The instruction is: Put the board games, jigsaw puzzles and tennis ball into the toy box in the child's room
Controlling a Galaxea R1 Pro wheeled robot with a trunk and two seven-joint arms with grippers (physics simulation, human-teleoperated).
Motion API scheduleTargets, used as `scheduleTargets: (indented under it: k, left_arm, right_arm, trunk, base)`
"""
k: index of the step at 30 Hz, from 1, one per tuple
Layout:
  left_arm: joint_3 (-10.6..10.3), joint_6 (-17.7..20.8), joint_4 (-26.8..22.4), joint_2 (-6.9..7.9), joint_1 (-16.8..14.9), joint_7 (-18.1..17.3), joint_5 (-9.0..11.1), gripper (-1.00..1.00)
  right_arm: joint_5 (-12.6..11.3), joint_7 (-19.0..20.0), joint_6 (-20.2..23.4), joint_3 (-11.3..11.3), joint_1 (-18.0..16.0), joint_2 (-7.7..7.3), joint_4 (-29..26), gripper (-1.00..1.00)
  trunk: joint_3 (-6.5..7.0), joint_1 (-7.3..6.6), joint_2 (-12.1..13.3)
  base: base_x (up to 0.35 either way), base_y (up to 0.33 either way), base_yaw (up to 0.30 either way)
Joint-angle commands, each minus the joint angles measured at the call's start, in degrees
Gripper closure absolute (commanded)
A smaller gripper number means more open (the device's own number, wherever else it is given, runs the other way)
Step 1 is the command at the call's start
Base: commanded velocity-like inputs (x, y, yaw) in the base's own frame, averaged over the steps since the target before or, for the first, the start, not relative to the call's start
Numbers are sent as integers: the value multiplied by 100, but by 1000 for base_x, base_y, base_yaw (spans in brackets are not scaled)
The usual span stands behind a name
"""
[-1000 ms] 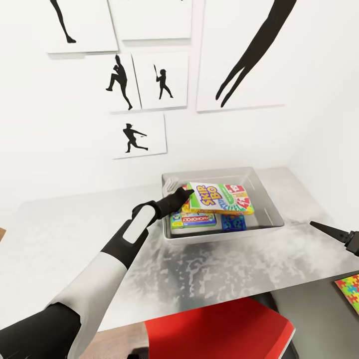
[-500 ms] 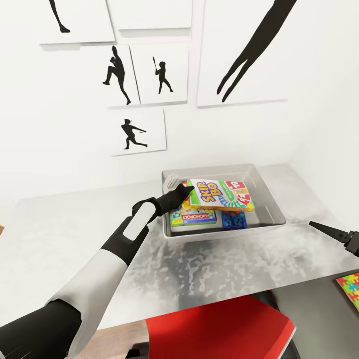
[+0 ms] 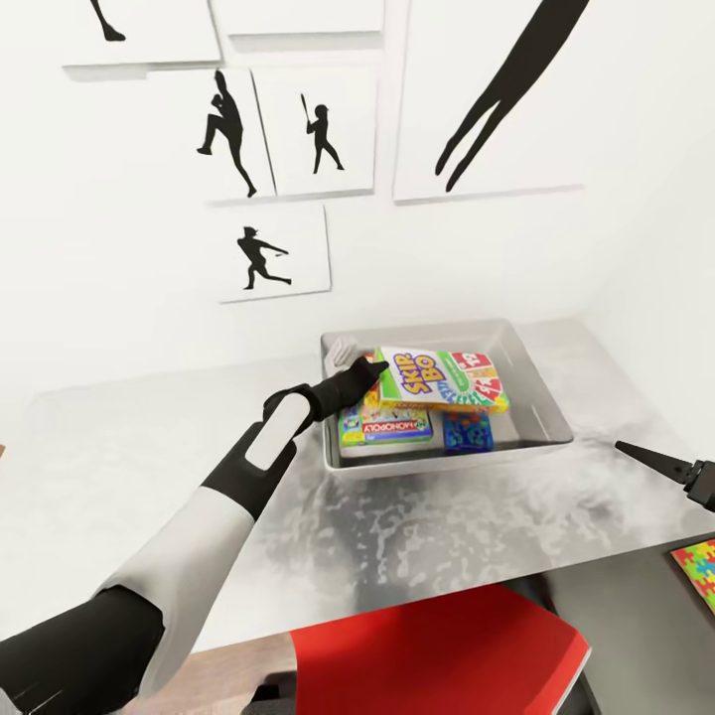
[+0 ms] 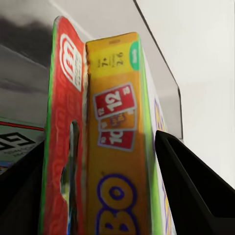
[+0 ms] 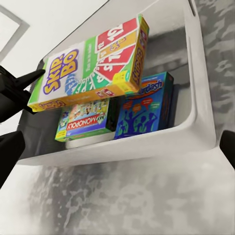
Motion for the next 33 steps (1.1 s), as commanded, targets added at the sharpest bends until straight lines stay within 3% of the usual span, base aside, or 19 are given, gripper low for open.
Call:
scheduleTargets:
  k: [1, 16, 28, 33]
  left_arm:
    - [-2, 20, -9, -2, -31, 26, 40, 100]
    - [-34, 30, -75, -18, -184, 299, 74, 100]
    - [-285, 31, -190, -31, -256, 587, 113, 100]
    - [-326, 30, -204, -34, -269, 623, 253, 100]
  right_arm:
    - [18, 31, 20, -2, -5, 0, 0, -100]
    - [18, 31, 20, -1, -5, -3, 0, -100]
    - [17, 32, 20, -6, -5, -3, 0, -100]
    - [18, 32, 20, -16, -5, -3, 0, -100]
  trunk:
    - [-18, 3, -10]
    - [-158, 3, -10]
    - [-270, 3, -10]
    - [-317, 3, -10]
  base:
    - [0, 0, 0]
    - [0, 0, 0]
    - [0, 0, 0]
    - [0, 0, 0]
